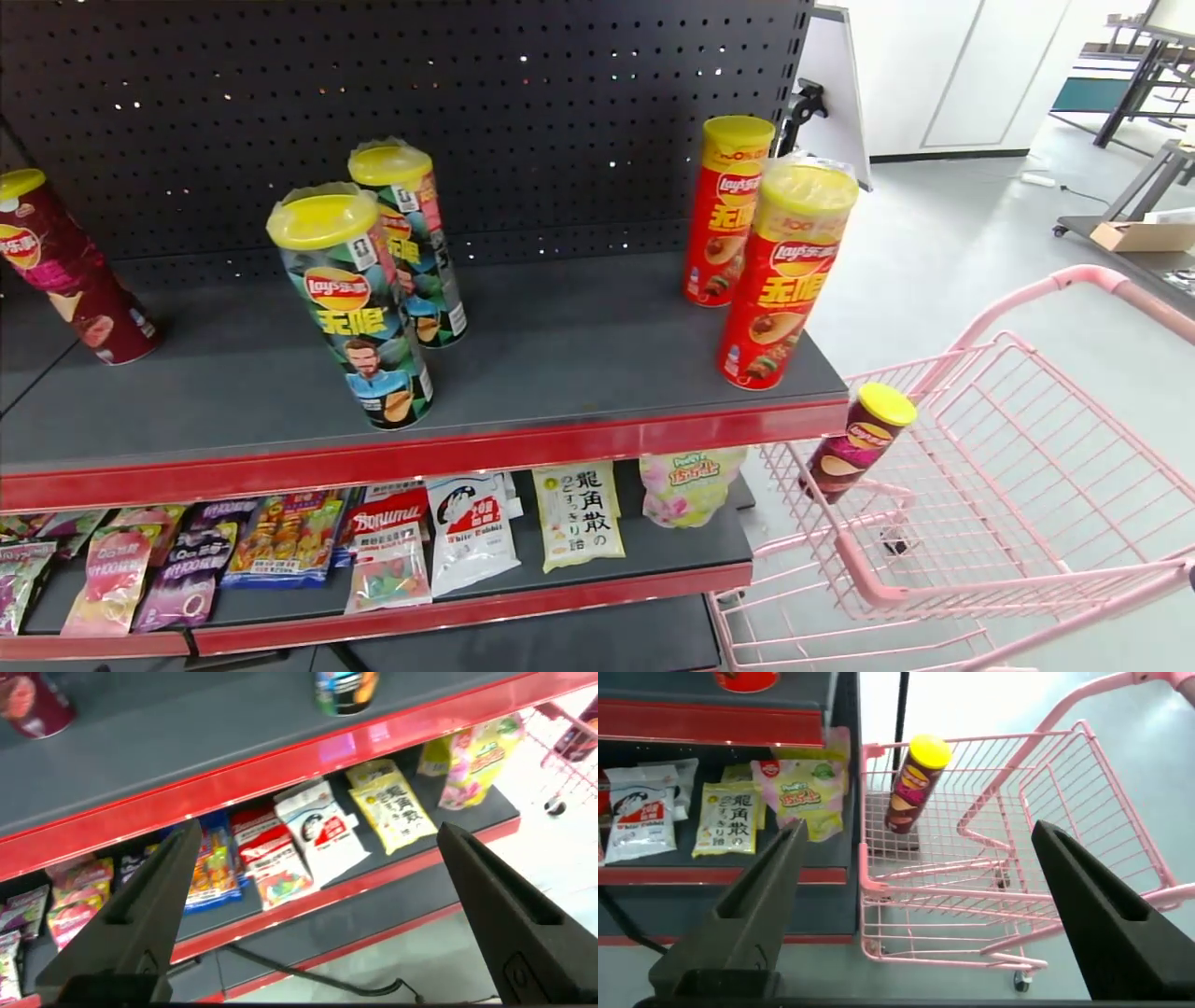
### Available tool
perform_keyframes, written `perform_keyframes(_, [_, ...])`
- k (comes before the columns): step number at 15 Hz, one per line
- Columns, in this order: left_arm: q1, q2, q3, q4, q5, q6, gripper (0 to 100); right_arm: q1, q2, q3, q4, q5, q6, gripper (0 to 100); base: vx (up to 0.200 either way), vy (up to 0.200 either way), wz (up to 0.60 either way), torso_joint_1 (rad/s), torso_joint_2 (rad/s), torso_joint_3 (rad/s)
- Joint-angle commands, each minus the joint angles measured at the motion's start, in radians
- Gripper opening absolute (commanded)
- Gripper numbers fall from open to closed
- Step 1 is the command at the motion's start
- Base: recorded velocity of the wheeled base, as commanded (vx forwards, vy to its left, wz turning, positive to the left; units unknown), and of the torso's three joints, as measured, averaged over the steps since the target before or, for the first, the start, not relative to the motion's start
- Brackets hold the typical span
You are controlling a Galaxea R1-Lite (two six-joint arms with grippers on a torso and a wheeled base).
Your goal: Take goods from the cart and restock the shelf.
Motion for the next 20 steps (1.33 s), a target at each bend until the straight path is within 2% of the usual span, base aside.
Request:
perform_keyframes(1, [0.0,0.001,0.0,0.0,0.0,0.0,100,0.0,0.002,0.0,0.0,0.001,0.0,100,0.0,-0.2,0.0,0.002,0.01,0.002])
perform_keyframes(3, [0.0,-0.003,0.0,0.0,0.0,0.0,100,0.0,0.003,0.0,0.0,0.001,0.0,100,0.0,-0.2,0.0,0.002,0.0,0.002])
perform_keyframes(5, [0.0,-0.009,0.001,0.0,0.0,0.0,100,0.0,0.002,0.003,0.0,0.001,0.0,100,0.0,0.0,0.0,0.0,0.0,0.0])
perform_keyframes(7, [-0.002,-0.025,0.001,0.0,-0.002,0.001,100,0.0,0.002,0.008,0.0,0.001,-0.002,100,0.0,0.0,-0.6,0.005,0.0,0.002])
perform_keyframes(10, [-0.005,-0.062,0.001,0.0,-0.006,0.034,100,0.0,0.0,0.008,0.0,-0.002,-0.019,100,0.0,0.0,-0.6,0.005,0.0,0.002])
perform_keyframes(14, [-0.006,-0.092,0.001,0.0,-0.008,0.038,100,0.0,0.0,0.008,0.0,-0.002,-0.022,100,0.0,0.0,-0.6,0.0,0.01,0.002])
perform_keyframes(20, [-0.006,-0.135,0.001,0.0,-0.008,0.041,100,-0.001,0.0,0.009,0.0,-0.002,-0.023,100,0.0,0.0,0.0,0.0,0.0,0.0])
